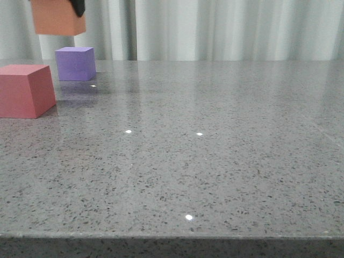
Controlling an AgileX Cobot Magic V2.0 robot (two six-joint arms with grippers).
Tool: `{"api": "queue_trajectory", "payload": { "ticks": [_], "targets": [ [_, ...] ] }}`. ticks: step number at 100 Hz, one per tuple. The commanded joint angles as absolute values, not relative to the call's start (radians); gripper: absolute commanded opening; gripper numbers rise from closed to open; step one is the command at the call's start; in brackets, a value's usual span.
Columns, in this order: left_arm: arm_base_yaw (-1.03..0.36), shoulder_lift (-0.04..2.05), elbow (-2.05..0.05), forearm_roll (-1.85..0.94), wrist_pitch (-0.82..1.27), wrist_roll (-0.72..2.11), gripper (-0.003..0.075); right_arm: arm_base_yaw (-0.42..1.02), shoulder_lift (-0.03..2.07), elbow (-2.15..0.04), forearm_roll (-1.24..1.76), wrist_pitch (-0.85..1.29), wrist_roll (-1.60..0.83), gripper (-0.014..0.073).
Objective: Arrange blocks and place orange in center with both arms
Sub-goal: 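Lift the orange cube with the left gripper toward the pink and purple cubes, then lower the orange cube between the pink and purple cubes and release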
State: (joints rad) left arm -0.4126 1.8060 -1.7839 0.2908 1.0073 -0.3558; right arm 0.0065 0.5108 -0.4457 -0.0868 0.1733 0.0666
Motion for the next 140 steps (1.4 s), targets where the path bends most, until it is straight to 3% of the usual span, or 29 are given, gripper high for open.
{"api": "queue_trajectory", "payload": {
  "ticks": [1, 56, 95, 103, 115, 124, 140],
  "targets": [
    [-0.381, 1.748, -1.786, 0.238, 0.92, -0.306, 0.0291, 0.0, 0.509, -0.47, -0.096, 0.094, 0.061, -0.0067],
    [-0.309, 1.765, -1.63, 0.198, 0.737, -0.27, 0.0291, 0.0, 0.509, -0.47, -0.096, 0.094, 0.061, -0.0067],
    [-0.309, 1.852, -1.63, 0.196, 0.736, -0.27, 0.0299, 0.0, 0.509, -0.47, -0.096, 0.094, 0.061, -0.0067],
    [-0.309, 1.859, -1.63, 0.196, 0.742, -0.27, 0.0346, 0.0, 0.509, -0.47, -0.096, 0.094, 0.061, -0.0067],
    [-0.309, 1.859, -1.63, 0.196, 0.747, -0.27, 0.0564, 0.0, 0.509, -0.47, -0.096, 0.094, 0.061, -0.0067],
    [-0.309, 1.853, -1.63, 0.202, 0.741, -0.27, 0.0682, 0.0, 0.509, -0.47, -0.096, 0.094, 0.061, -0.0067],
    [-0.309, 1.803, -1.63, 0.202, 0.73, -0.27, 0.0691, 0.0, 0.509, -0.47, -0.096, 0.094, 0.061, -0.0067]
  ]
}}
